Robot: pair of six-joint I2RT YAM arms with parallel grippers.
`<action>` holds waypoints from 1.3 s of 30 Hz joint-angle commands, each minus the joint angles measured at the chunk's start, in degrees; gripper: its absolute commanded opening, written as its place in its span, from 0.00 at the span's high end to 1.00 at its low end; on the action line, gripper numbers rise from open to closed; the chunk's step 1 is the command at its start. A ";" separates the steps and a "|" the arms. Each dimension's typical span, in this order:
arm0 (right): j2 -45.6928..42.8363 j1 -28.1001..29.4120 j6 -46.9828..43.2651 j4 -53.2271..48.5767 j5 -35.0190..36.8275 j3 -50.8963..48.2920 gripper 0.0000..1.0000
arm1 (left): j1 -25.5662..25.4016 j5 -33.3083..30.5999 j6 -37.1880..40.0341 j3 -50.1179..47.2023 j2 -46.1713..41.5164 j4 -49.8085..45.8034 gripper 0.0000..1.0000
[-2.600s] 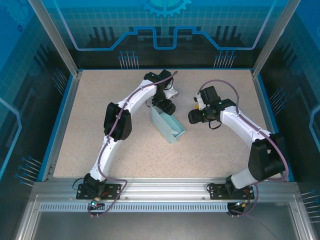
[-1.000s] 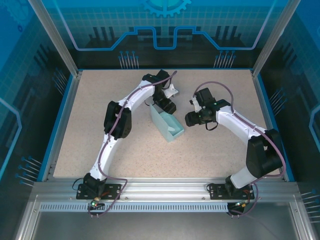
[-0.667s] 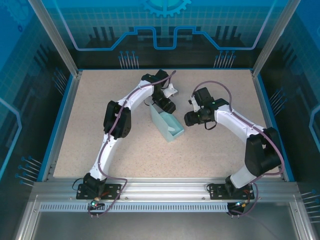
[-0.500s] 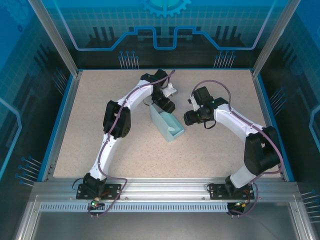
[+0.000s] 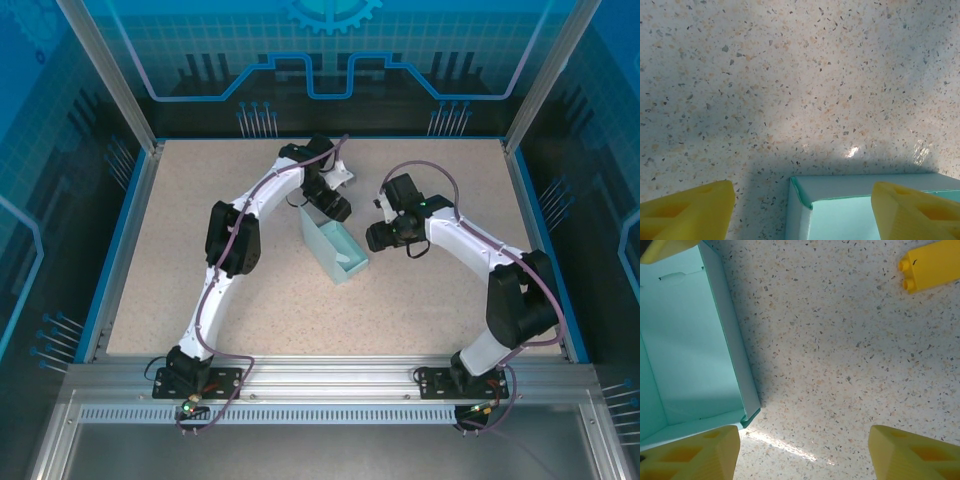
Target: Fold the paper box
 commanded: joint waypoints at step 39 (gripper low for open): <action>11.67 1.33 3.85 9.51 -20.26 0.86 0.30 | 12.48 -10.92 -40.81 -66.06 -56.39 49.51 0.05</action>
